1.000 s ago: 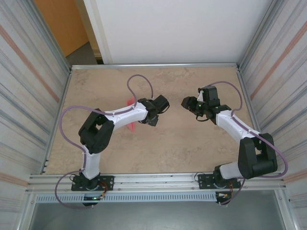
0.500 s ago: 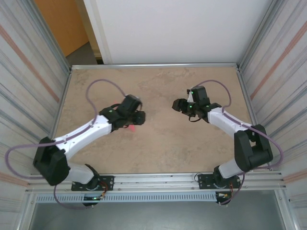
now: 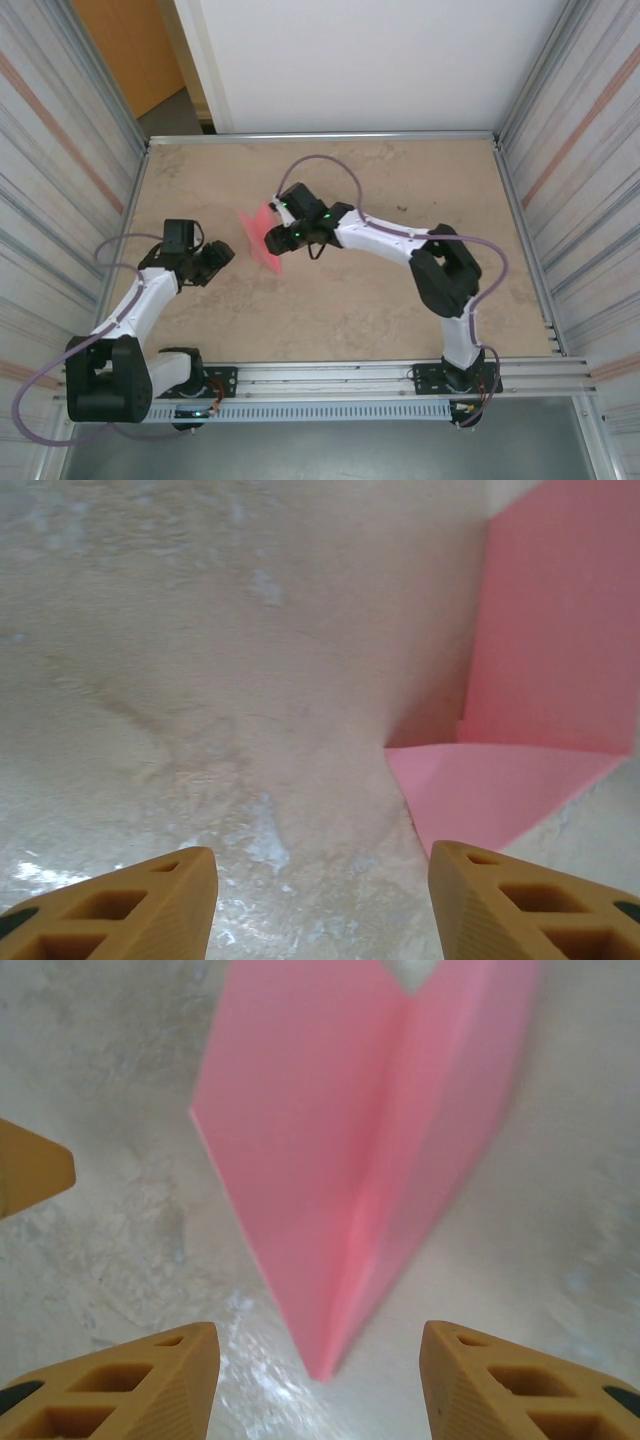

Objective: Fold a paper plane with a square sheet of paper (pick it up from the middle)
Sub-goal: Fold the wing for the fifth time at the center of the table.

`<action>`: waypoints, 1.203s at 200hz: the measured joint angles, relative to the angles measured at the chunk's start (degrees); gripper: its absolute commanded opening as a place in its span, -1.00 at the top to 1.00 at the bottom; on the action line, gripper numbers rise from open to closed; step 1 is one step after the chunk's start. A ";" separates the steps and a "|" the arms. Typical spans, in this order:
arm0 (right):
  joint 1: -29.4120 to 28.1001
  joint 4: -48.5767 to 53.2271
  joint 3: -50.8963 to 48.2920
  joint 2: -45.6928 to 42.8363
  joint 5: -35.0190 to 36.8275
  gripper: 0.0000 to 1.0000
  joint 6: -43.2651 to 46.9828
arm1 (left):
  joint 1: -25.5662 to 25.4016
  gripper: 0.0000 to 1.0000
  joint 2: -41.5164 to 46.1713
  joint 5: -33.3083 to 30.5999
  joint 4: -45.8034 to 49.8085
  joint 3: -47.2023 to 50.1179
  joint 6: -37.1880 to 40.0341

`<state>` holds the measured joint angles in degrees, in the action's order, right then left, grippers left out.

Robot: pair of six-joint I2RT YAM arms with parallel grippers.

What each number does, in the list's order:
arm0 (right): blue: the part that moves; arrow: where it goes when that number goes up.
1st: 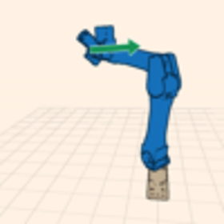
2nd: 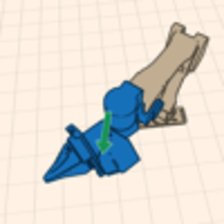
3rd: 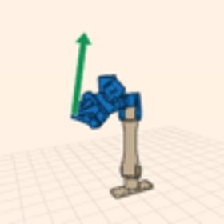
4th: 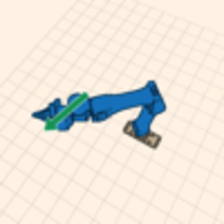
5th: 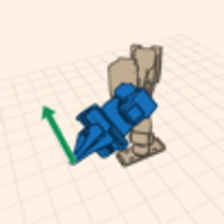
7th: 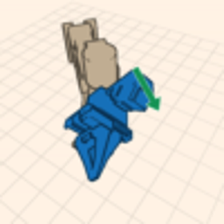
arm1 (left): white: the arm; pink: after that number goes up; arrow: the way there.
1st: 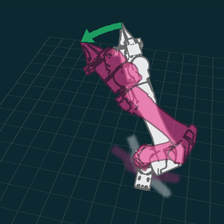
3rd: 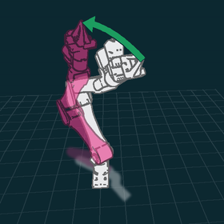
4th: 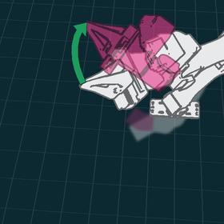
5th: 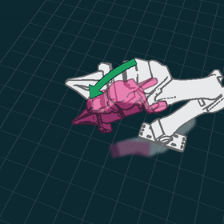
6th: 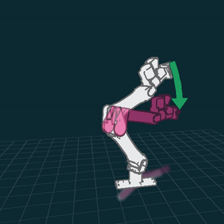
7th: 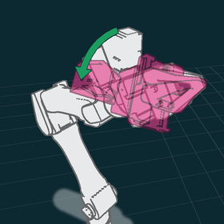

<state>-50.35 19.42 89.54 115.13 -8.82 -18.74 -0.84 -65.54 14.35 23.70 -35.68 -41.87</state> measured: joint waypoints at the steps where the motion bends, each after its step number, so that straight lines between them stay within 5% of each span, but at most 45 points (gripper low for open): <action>1: -0.04 0.04 0.20 0.17 0.00 -0.08 0.00 | 0.09 -0.18 0.00 0.07 0.02 0.04 0.00; 73: -1.44 3.78 14.67 12.68 -4.15 0.02 2.62 | 1.40 -0.19 0.00 3.80 -0.04 1.09 0.61; 129: -1.55 4.52 20.57 16.96 -4.87 0.68 1.70 | 1.40 -0.19 0.00 5.64 -0.44 1.09 1.49; 151: -1.27 4.42 20.48 16.94 -4.90 0.80 0.09 | 1.38 -0.18 0.00 6.34 -0.94 1.09 1.77; 183: 0.52 -1.51 10.19 11.91 -6.23 0.84 -4.46 | -0.11 -0.18 -0.02 7.30 -1.75 1.07 2.23; 240: 9.16 -16.55 -11.45 -2.58 -11.47 0.83 -15.85 | -10.36 -0.17 -1.81 7.74 -5.66 -2.27 2.23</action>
<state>-41.19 2.87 78.08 112.55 -20.29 -34.59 -11.20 -67.35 22.09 18.04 -37.95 -39.64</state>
